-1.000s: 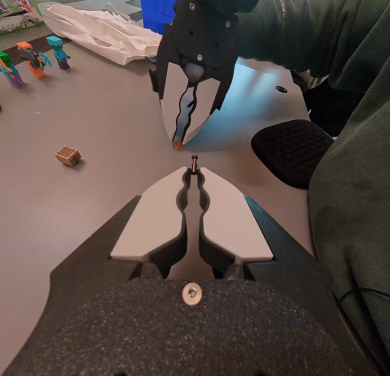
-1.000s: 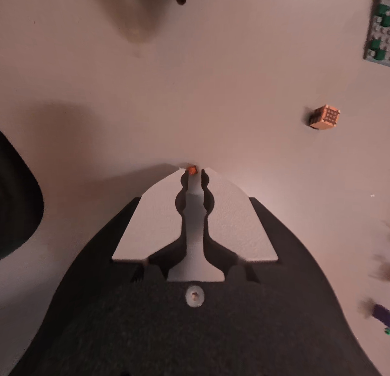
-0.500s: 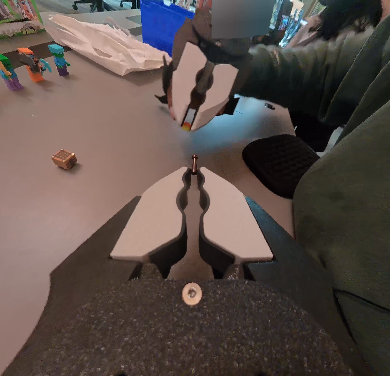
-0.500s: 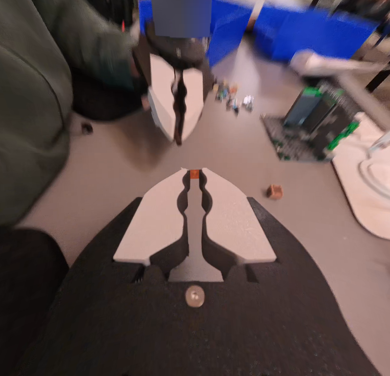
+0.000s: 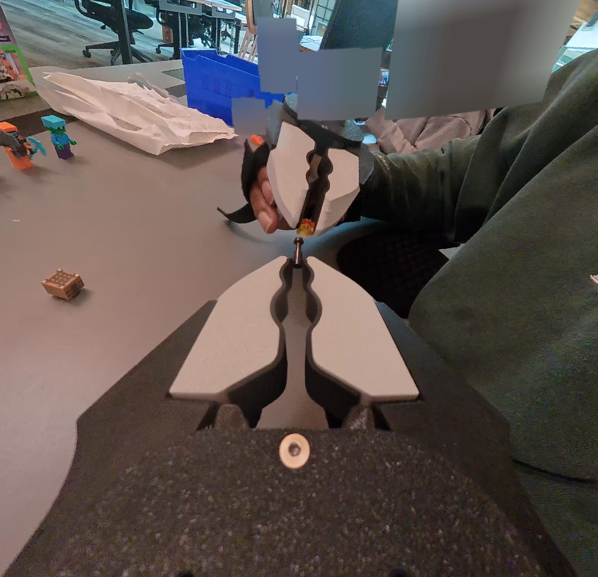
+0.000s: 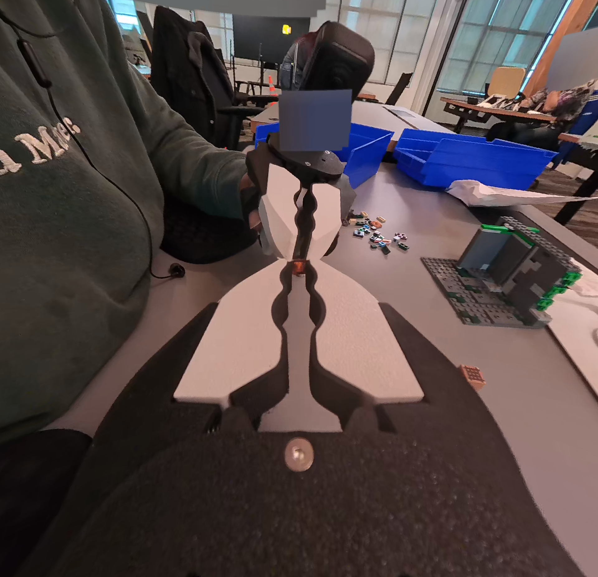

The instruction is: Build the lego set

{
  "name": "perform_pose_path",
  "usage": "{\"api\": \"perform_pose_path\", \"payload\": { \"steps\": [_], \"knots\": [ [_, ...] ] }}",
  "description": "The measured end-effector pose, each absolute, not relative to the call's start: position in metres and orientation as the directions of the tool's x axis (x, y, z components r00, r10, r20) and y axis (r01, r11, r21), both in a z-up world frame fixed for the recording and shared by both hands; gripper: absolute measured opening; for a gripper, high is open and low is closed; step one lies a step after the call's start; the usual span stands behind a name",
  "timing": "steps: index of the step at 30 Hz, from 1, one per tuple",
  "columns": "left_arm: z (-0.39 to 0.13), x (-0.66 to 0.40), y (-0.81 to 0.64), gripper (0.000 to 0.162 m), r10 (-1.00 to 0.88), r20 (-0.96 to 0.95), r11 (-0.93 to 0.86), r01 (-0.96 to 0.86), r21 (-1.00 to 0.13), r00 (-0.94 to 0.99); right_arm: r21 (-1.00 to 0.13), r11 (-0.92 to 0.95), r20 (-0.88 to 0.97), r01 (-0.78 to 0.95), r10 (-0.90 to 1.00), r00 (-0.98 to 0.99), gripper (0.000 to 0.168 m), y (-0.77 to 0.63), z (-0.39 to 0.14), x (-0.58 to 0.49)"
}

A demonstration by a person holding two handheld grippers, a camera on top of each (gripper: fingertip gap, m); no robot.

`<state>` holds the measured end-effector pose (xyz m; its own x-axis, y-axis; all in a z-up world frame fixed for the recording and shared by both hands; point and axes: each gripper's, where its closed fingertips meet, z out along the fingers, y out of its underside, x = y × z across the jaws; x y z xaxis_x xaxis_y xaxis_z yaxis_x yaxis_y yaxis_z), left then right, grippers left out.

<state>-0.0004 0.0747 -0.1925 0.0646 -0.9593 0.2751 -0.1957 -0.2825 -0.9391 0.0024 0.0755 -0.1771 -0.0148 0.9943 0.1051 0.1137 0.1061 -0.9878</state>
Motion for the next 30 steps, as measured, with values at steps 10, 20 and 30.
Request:
{"api": "perform_pose_path", "payload": {
  "steps": [10, 20, 30],
  "knots": [
    [-0.185, -0.001, 0.071, 0.006, -0.962, 0.268, -0.271, -0.170, -0.947, 0.043, -0.998, 0.028, 0.026, 0.052, 0.999, -0.036, 0.007, 0.074, -0.174, 0.002],
    [-0.171, 0.000, 0.073, 0.005, -0.958, 0.278, -0.283, -0.085, -0.955, 0.066, -0.993, -0.070, -0.070, -0.093, 0.998, -0.011, 0.007, 0.076, -0.158, 0.001],
    [-0.176, 0.001, 0.070, 0.005, -0.961, 0.266, -0.274, -0.119, -0.954, 0.078, -0.996, -0.084, -0.084, -0.025, 0.996, -0.025, 0.007, 0.073, -0.163, 0.000]
  ]
}}
